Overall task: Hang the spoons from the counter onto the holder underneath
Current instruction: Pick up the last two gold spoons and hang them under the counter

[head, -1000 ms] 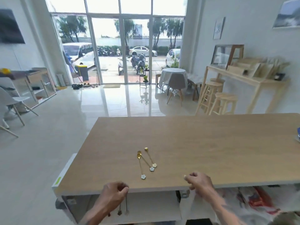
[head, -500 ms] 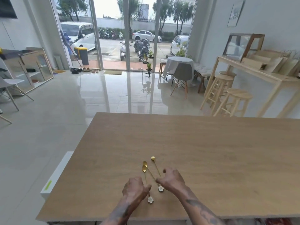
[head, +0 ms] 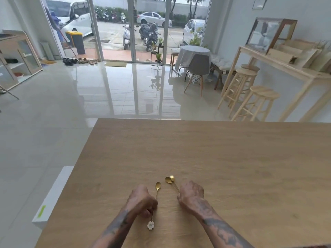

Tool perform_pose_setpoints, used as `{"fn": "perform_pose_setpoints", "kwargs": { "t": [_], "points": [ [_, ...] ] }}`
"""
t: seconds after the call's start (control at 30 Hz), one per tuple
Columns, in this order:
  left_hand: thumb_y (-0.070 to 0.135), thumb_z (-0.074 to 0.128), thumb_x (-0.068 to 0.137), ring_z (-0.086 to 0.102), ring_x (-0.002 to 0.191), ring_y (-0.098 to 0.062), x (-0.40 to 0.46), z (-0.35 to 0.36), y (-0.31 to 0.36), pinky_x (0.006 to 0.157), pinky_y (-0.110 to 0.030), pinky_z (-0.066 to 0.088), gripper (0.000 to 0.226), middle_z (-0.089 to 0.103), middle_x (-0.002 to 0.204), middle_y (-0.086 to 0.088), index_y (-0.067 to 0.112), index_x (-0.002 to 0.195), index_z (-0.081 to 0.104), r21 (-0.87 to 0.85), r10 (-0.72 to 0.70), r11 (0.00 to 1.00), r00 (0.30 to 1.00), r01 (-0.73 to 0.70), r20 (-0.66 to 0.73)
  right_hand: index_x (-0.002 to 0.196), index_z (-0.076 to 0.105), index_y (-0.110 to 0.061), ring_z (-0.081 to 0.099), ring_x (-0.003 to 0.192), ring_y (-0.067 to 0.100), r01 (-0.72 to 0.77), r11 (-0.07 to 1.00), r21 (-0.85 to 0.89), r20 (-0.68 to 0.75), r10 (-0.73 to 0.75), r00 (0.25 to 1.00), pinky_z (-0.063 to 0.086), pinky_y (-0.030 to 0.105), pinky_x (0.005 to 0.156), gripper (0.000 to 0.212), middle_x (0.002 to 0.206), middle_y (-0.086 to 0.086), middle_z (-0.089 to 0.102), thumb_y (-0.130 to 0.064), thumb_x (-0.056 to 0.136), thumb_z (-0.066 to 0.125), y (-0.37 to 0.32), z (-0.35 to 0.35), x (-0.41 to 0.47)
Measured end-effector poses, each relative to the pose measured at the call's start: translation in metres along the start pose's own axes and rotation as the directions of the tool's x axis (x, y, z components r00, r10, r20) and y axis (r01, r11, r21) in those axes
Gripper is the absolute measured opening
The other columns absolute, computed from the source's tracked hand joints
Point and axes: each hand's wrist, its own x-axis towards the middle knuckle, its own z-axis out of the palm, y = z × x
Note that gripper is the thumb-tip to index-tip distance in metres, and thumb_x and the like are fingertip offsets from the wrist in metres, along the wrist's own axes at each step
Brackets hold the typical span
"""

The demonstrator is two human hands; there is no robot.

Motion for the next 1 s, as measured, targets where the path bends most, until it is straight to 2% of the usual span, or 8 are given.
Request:
{"fn": "perform_pose_setpoints", "kwargs": {
  "t": [0.07, 0.23, 0.37, 0.5, 0.6, 0.77, 0.93, 1.0],
  "points": [
    [0.007, 0.080, 0.074, 0.063, 0.038, -0.013, 0.000, -0.002, -0.002, 0.041, -0.021, 0.050, 0.008, 0.072, 0.053, -0.005, 0.002, 0.068, 0.077, -0.018, 0.018, 1.000, 1.000, -0.017, 0.016, 0.106, 0.064, -0.013, 0.062, 0.087, 0.021, 0.015, 1.000, -0.004, 0.008, -0.015, 1.000, 0.040, 0.026, 0.068, 0.018, 0.091, 0.004, 0.060, -0.021, 0.094, 0.053, -0.001, 0.002, 0.000],
    [0.008, 0.076, 0.072, 0.065, 0.041, -0.013, -0.009, -0.006, -0.014, 0.042, -0.020, 0.050, 0.013, 0.075, 0.060, -0.009, 0.003, 0.061, 0.077, -0.100, 0.102, 0.990, 0.995, -0.101, 0.006, 0.084, 0.060, -0.022, 0.049, 0.063, 0.013, 0.007, 0.995, 0.098, 0.014, -0.009, 1.000, 0.041, 0.024, 0.057, 0.010, 0.075, -0.003, 0.054, -0.026, 0.093, 0.056, 0.000, -0.002, -0.010],
    [0.007, 0.074, 0.075, 0.063, 0.047, -0.016, -0.023, -0.011, -0.021, 0.047, -0.022, 0.050, 0.011, 0.070, 0.058, -0.010, 0.002, 0.066, 0.077, -0.204, 0.163, 0.966, 0.987, -0.160, -0.005, 0.076, 0.054, -0.024, 0.051, 0.059, 0.012, -0.003, 0.969, 0.247, -0.004, 0.004, 1.000, 0.043, 0.023, 0.055, 0.014, 0.068, -0.005, 0.055, -0.025, 0.090, 0.056, 0.002, -0.010, -0.027],
    [0.007, 0.075, 0.079, 0.067, 0.054, -0.017, -0.043, -0.015, -0.015, 0.054, -0.024, 0.055, 0.014, 0.071, 0.062, -0.011, -0.007, 0.077, 0.078, -0.247, 0.231, 0.940, 0.971, -0.238, -0.055, 0.073, 0.065, -0.018, 0.064, 0.049, 0.009, 0.005, 0.930, 0.368, -0.045, 0.012, 0.999, 0.053, 0.021, 0.049, 0.019, 0.063, -0.002, 0.068, -0.021, 0.090, 0.057, 0.001, -0.029, -0.049],
    [0.011, 0.076, 0.082, 0.069, 0.056, -0.014, -0.064, -0.017, -0.003, 0.055, -0.021, 0.056, 0.014, 0.075, 0.065, -0.009, -0.002, 0.080, 0.079, -0.247, 0.288, 0.920, 0.952, -0.306, -0.108, 0.061, 0.058, -0.022, 0.055, 0.041, 0.004, 0.037, 0.906, 0.422, -0.109, 0.010, 0.994, 0.043, 0.016, 0.042, 0.027, 0.052, -0.008, 0.058, -0.020, 0.088, 0.060, 0.003, -0.048, -0.067],
    [0.013, 0.076, 0.084, 0.071, 0.059, -0.014, -0.111, -0.015, 0.009, 0.059, -0.023, 0.058, 0.014, 0.075, 0.068, -0.009, -0.001, 0.083, 0.077, -0.264, 0.396, 0.859, 0.896, -0.439, -0.203, 0.060, 0.054, -0.024, 0.056, 0.054, 0.012, 0.118, 0.865, 0.487, -0.177, -0.034, 0.984, 0.050, 0.027, 0.054, 0.028, 0.060, -0.004, 0.058, -0.020, 0.086, 0.061, 0.014, -0.074, -0.107],
    [0.014, 0.075, 0.086, 0.072, 0.058, -0.013, -0.165, 0.001, 0.001, 0.062, -0.025, 0.061, 0.013, 0.075, 0.064, -0.005, 0.002, 0.081, 0.078, -0.293, 0.451, 0.801, 0.848, -0.523, -0.279, 0.061, 0.057, -0.023, 0.051, 0.046, 0.001, 0.220, 0.822, 0.525, -0.272, -0.083, 0.959, 0.034, 0.012, 0.037, 0.025, 0.056, -0.009, 0.057, -0.025, 0.085, 0.061, 0.029, -0.087, -0.158],
    [0.015, 0.075, 0.087, 0.072, 0.058, -0.012, -0.185, 0.010, -0.006, 0.062, -0.024, 0.061, 0.012, 0.076, 0.064, -0.005, 0.005, 0.080, 0.077, -0.311, 0.460, 0.779, 0.833, -0.545, -0.309, 0.065, 0.058, -0.023, 0.053, 0.048, 0.001, 0.256, 0.798, 0.546, -0.295, -0.103, 0.950, 0.034, 0.012, 0.038, 0.021, 0.058, -0.010, 0.058, -0.027, 0.086, 0.062, 0.036, -0.090, -0.179]
  ]
}}
